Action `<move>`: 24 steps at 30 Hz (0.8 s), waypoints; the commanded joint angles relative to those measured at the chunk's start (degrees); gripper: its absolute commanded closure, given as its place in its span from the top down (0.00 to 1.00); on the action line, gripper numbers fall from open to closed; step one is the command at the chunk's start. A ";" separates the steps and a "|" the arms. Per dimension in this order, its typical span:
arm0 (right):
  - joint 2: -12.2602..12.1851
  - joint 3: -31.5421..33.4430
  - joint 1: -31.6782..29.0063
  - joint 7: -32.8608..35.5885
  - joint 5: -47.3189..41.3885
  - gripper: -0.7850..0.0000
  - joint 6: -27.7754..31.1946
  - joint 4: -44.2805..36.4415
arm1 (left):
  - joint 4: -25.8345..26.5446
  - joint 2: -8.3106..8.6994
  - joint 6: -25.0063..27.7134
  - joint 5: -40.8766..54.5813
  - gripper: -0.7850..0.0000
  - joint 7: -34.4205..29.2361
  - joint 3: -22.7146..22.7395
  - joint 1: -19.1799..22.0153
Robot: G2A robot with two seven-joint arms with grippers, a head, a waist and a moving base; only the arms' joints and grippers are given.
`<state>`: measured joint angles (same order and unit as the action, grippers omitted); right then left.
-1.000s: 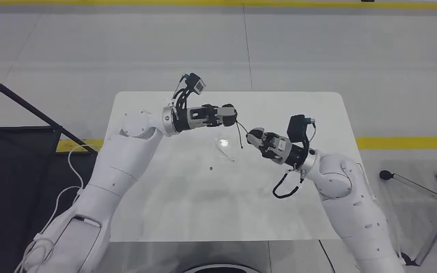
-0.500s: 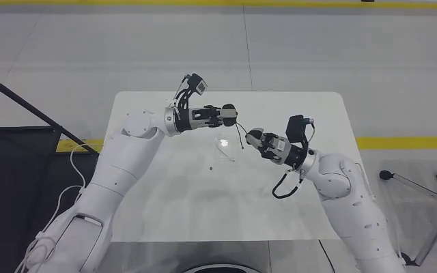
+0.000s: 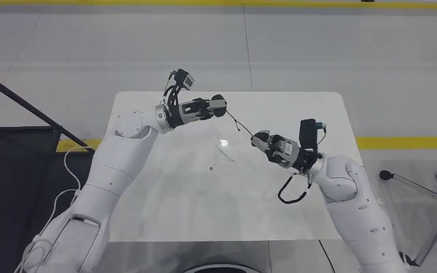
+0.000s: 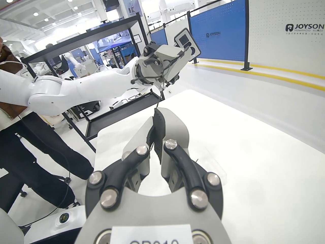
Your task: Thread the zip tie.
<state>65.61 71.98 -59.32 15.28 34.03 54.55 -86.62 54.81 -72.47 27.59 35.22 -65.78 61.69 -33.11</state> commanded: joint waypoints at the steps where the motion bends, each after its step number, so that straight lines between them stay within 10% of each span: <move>1: -0.16 0.56 -0.48 -0.58 -0.07 0.00 1.06 -0.37 | 0.07 0.15 0.04 -0.36 0.00 0.58 0.56 -0.16; 23: -1.23 2.31 -2.91 -0.91 3.12 0.00 0.67 -4.12 | 3.08 0.83 -0.45 -1.76 0.00 1.60 2.87 -2.47; 24: -1.26 2.43 -2.76 -0.24 4.64 0.00 -1.11 -4.66 | 3.20 0.82 -0.47 -1.81 0.14 1.41 2.80 -2.47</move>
<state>64.38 74.29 -62.24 14.34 37.09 55.39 -90.74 57.86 -71.64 27.16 33.46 -64.06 64.59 -35.59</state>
